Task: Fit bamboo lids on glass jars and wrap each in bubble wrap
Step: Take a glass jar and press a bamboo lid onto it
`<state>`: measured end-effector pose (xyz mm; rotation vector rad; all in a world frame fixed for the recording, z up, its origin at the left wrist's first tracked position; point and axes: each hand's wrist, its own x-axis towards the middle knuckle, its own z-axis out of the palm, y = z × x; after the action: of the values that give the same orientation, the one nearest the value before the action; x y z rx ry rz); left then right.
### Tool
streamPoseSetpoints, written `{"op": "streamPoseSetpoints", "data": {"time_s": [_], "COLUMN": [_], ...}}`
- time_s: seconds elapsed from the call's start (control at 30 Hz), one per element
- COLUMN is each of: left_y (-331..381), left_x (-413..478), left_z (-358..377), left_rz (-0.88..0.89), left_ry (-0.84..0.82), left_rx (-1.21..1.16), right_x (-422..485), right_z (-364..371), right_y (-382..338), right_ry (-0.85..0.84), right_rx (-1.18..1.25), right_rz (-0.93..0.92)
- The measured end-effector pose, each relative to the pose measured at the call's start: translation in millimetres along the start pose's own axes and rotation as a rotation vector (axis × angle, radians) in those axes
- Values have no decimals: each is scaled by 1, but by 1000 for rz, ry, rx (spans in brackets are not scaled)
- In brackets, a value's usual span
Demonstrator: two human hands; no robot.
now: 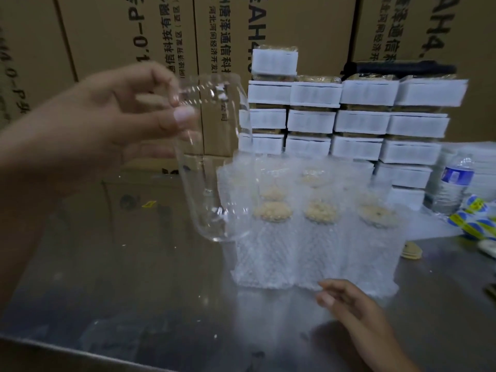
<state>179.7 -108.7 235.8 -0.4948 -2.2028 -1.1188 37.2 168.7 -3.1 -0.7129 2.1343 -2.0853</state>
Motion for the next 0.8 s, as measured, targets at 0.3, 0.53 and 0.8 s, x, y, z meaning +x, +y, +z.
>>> {"op": "streamPoseSetpoints", "data": {"time_s": [0.3,0.53,0.8], "left_y": [11,3,-42], "left_x": [-40,-40,-64], "left_z": [112,186,280], "left_rz": [-156,-273,-443], "left_ry": [-164,-90,-122], "left_rx": [-192,-339,-633], "right_x": [-33,-46,-48], "right_z": [11,-16,-39], "right_y": [-34,-47,-19], "right_ry": [-279,-145,0], "right_rx": [80,74,44], "right_rz": [-184,-199,-167]}}
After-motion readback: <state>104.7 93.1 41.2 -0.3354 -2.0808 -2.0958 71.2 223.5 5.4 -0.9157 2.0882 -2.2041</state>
